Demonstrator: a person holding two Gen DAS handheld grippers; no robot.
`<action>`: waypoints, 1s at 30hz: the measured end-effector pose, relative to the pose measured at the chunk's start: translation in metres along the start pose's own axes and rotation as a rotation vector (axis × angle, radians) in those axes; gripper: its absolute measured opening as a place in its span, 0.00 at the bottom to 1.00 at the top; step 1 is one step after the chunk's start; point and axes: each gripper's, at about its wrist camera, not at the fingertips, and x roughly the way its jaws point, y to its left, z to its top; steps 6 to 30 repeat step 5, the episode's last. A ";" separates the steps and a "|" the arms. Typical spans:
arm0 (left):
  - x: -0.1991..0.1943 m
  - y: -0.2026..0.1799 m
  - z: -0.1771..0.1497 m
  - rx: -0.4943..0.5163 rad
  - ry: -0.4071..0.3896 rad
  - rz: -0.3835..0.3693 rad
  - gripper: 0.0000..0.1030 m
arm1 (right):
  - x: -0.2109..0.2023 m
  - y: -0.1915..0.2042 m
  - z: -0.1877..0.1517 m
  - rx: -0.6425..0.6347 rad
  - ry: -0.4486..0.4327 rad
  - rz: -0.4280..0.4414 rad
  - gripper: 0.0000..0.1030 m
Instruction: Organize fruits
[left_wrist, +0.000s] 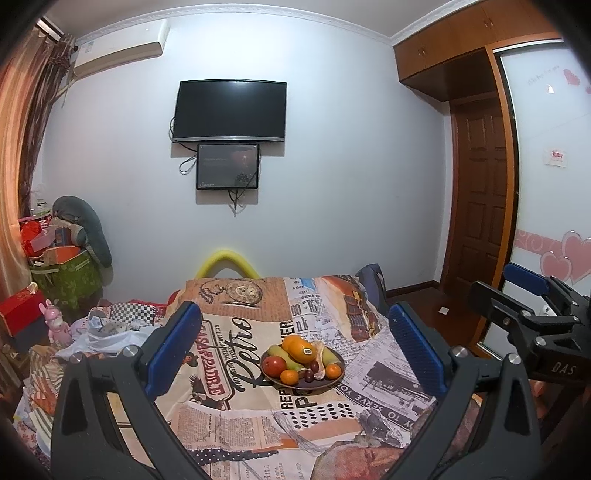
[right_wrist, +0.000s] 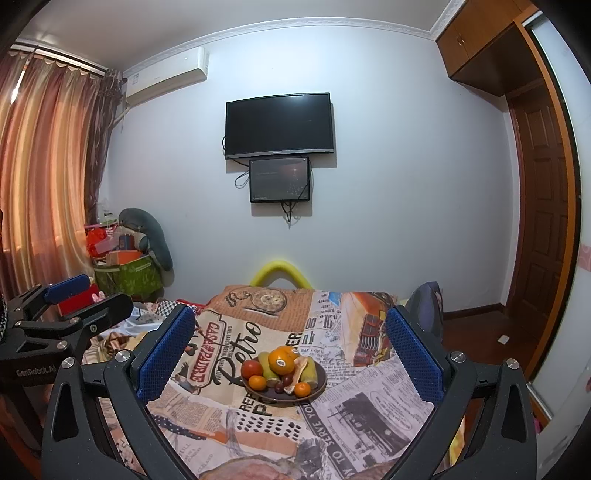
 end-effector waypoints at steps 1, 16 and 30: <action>0.000 0.000 0.000 -0.001 0.000 -0.001 1.00 | 0.000 0.000 0.000 -0.001 0.001 0.000 1.00; 0.003 0.000 -0.001 0.001 0.008 -0.007 1.00 | 0.003 0.000 -0.001 -0.004 0.003 -0.005 1.00; 0.003 0.000 -0.001 0.001 0.008 -0.007 1.00 | 0.003 0.000 -0.001 -0.004 0.003 -0.005 1.00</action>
